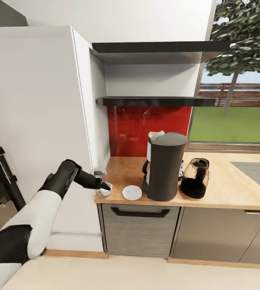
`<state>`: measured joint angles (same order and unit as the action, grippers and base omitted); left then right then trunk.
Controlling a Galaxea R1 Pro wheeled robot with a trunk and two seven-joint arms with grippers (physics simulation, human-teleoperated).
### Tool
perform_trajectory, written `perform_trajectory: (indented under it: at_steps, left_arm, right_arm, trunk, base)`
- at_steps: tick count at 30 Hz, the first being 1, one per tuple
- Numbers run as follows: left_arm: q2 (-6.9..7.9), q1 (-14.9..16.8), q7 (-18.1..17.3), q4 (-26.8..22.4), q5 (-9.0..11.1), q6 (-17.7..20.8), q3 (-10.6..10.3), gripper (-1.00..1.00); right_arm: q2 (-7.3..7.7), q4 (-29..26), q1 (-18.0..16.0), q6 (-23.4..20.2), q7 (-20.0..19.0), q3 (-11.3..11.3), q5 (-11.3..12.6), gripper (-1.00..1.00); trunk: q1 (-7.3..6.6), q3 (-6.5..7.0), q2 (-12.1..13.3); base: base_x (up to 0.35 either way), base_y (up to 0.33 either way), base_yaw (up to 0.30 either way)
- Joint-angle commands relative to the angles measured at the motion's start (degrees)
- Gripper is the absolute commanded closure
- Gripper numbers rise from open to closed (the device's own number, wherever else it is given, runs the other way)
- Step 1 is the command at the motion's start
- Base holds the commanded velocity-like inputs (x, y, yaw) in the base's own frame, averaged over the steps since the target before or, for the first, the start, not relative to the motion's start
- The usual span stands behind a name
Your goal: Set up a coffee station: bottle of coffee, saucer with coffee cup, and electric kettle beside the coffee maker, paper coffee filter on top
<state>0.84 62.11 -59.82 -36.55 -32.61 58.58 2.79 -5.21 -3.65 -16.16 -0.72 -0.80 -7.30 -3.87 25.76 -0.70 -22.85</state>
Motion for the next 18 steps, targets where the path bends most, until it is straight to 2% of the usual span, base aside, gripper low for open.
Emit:
perform_trajectory:
  at_steps: [1, 10, 18]
  left_arm:
    - [-0.27, 1.2, -0.6, 0.9, -0.6, 0.3, 0.3, -1.00]
    - [-0.70, 2.4, -0.6, 1.9, -0.7, 0.3, 0.3, -1.00]
    - [-0.55, 2.3, -0.6, 1.9, -0.7, 0.3, 0.1, -1.00]
  right_arm:
    - [-0.01, 0.0, 0.0, -0.1, -0.1, -0.5, -0.4, -1.00]
    - [0.05, 0.0, 0.0, -0.1, -0.1, -0.4, -0.4, -1.00]
    - [0.05, -0.1, 0.0, -0.1, -0.1, -0.4, -0.4, -1.00]
  trunk:
    - [0.03, -0.10, -0.1]
    - [0.03, -0.13, -0.1]
    - [0.03, 0.04, -0.1]
  base:
    - [0.000, 0.000, 0.088]
    - [0.000, 0.000, 0.013]
    - [0.000, 0.000, -0.167]
